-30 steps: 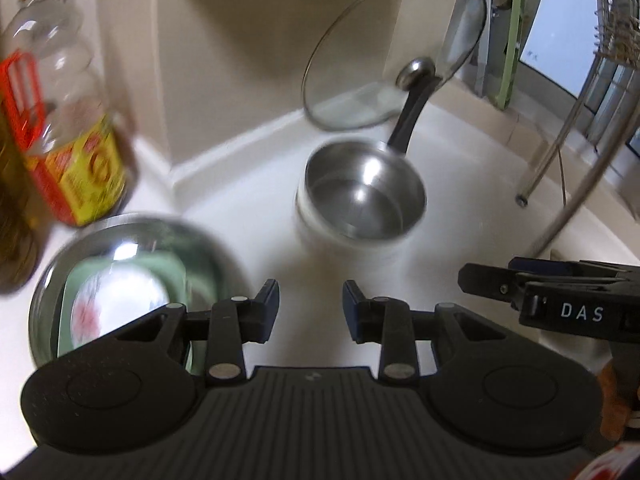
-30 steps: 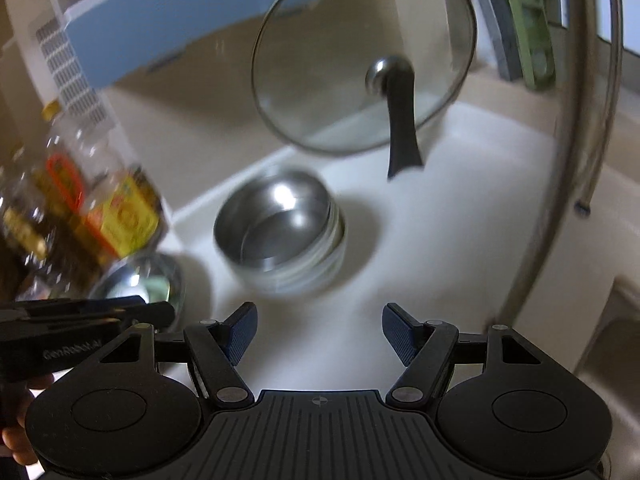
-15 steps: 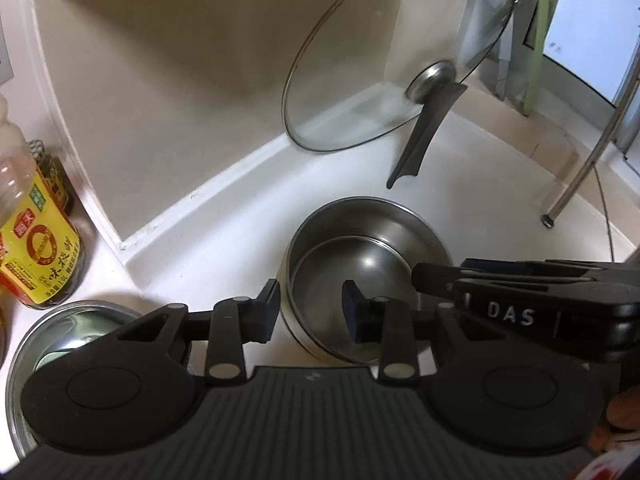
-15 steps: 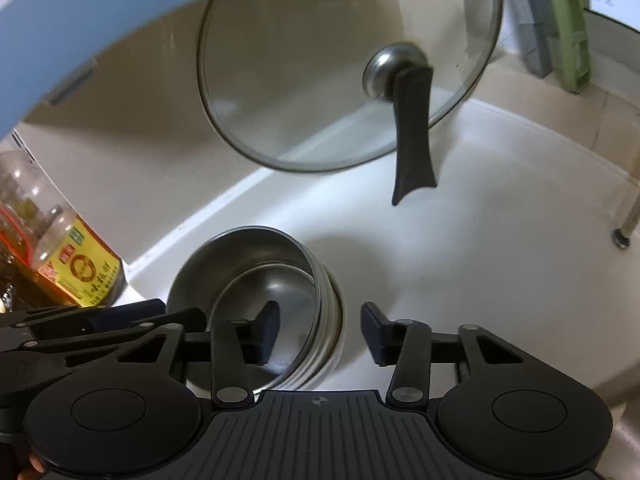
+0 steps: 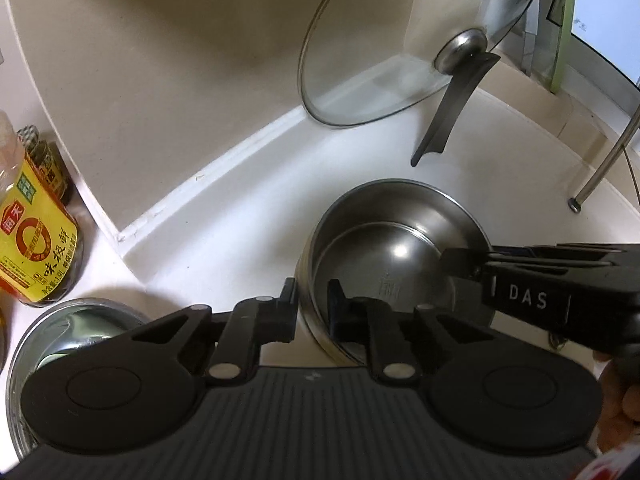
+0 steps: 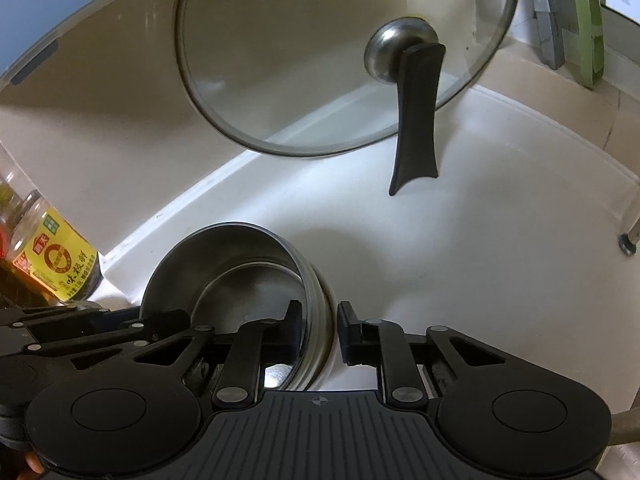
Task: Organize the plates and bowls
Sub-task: 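Move both tools to the steel pot rim and close on it, then lift the steel pot and white bowls together with both tools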
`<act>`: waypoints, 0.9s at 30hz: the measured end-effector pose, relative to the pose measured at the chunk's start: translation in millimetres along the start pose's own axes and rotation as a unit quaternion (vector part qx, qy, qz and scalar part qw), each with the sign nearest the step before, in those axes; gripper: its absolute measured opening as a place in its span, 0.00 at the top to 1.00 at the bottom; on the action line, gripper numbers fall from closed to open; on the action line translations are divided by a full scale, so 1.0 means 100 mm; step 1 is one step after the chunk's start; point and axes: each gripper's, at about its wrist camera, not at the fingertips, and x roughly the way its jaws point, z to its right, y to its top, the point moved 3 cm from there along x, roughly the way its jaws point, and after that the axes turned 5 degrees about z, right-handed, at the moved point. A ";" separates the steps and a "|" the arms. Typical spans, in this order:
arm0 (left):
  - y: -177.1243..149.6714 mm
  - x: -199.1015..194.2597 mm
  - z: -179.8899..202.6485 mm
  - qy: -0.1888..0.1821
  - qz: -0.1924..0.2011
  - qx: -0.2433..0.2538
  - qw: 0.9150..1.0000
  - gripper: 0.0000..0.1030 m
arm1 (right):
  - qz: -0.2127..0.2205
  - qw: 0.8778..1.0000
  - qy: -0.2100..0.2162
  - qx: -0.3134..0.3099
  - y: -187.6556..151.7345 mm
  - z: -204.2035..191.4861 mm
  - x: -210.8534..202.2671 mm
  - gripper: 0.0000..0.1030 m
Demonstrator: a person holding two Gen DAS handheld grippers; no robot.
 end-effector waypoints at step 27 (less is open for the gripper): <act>-0.29 -0.38 -0.05 -0.016 -0.032 0.012 0.999 0.89 | -0.079 0.996 0.048 -0.005 -0.22 -0.09 -0.26 0.89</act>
